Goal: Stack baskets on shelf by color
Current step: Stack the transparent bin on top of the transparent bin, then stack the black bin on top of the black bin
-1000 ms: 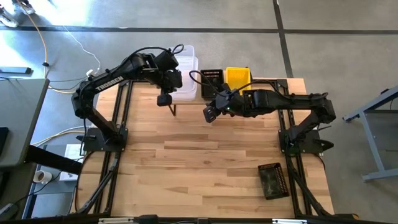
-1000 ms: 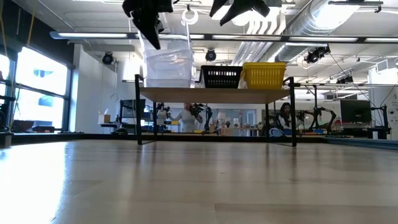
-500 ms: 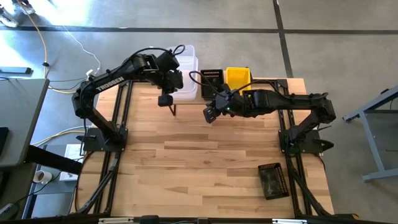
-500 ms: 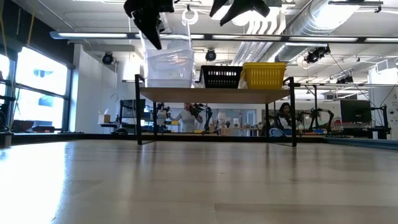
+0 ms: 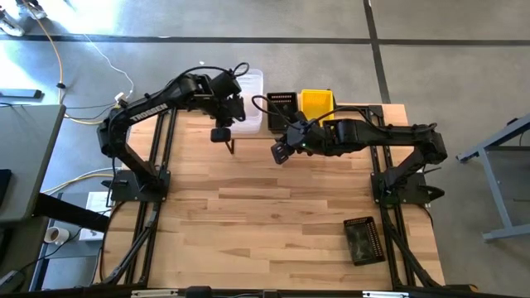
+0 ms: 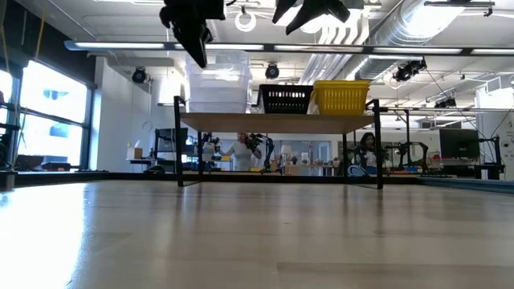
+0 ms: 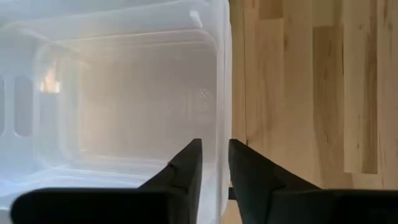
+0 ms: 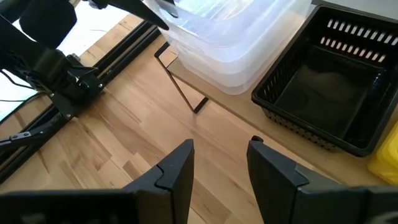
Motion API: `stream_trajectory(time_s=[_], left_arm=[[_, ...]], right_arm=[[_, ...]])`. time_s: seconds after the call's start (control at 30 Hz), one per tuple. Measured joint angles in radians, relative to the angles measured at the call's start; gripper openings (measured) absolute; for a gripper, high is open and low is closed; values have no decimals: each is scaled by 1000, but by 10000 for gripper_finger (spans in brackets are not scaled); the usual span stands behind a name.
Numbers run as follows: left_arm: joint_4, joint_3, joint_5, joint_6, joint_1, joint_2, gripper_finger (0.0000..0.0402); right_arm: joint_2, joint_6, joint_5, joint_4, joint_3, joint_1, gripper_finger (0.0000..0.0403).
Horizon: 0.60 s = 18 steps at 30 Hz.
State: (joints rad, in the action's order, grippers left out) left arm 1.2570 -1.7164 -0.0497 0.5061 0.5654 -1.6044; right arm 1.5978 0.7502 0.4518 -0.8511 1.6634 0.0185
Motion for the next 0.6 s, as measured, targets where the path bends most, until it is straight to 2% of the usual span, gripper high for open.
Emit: stream_trajectory(time_s=[0.43,0.6], left_arm=[[-15,0,-20,-5,-11,0,150],[-12,-56,-31,-6,-11,0,174]], right_arm=[[0,0,0,-6,0,0,133],[0,2,0,-6,0,0,133]])
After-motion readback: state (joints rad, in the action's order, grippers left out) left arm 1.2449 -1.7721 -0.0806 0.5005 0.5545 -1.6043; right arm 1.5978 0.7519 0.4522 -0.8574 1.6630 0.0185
